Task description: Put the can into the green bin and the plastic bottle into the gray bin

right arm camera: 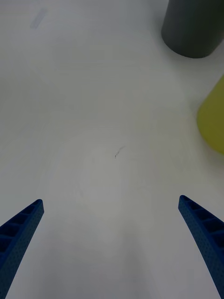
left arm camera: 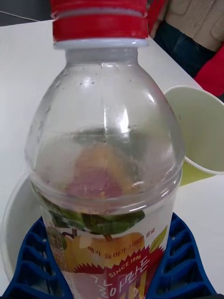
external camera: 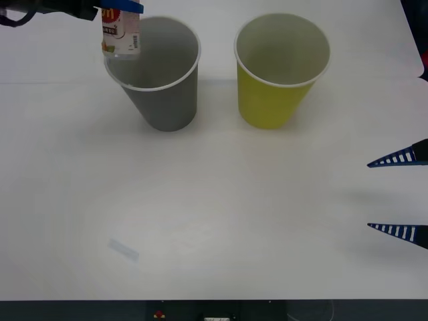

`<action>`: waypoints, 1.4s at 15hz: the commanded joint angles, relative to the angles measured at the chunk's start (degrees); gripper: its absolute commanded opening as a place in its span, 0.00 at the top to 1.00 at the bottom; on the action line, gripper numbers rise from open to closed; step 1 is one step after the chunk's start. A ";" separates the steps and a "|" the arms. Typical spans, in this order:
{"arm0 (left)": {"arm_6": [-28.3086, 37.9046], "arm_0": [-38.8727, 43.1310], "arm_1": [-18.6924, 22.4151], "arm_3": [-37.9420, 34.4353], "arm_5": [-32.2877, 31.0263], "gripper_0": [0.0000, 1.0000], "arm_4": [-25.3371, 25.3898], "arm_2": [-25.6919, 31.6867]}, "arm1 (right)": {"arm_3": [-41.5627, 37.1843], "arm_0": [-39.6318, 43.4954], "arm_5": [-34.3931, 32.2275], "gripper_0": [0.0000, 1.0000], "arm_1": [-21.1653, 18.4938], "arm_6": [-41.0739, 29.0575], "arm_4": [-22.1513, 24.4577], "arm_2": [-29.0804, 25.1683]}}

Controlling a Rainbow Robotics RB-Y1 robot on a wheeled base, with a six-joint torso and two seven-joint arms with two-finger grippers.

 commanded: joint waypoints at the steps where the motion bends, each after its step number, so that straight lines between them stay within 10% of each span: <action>1: -1.74 -1.34 -0.81 1.91 0.86 1.00 0.45 -2.12 | 0.00 0.00 0.00 0.00 0.00 0.00 0.00 0.00; 4: -2.01 -1.34 -0.90 1.82 0.86 1.00 0.80 -2.47 | 0.00 0.00 0.00 0.00 0.00 0.00 0.00 0.00; 5: -2.10 -1.34 -0.90 1.56 0.77 0.84 0.98 -2.47 | 0.00 0.00 0.00 0.00 0.00 0.00 0.00 0.00; 6: -3.41 -1.25 -0.90 1.47 0.77 0.31 0.98 -2.47 | 0.00 0.00 0.00 0.00 0.00 0.00 0.00 0.00; 7: -4.03 -1.25 -0.90 1.47 0.77 0.00 1.06 -2.56 | 0.00 0.00 0.00 0.00 0.00 0.00 0.00 0.00; 14: -6.40 -1.25 -0.19 -0.11 -1.51 0.00 2.65 -2.56 | 0.00 0.00 0.00 0.00 0.00 0.00 0.00 0.00; 21: -21.52 8.50 5.08 -4.24 -6.61 0.00 15.21 4.65 | 0.00 0.00 0.00 0.00 0.00 0.00 0.00 0.00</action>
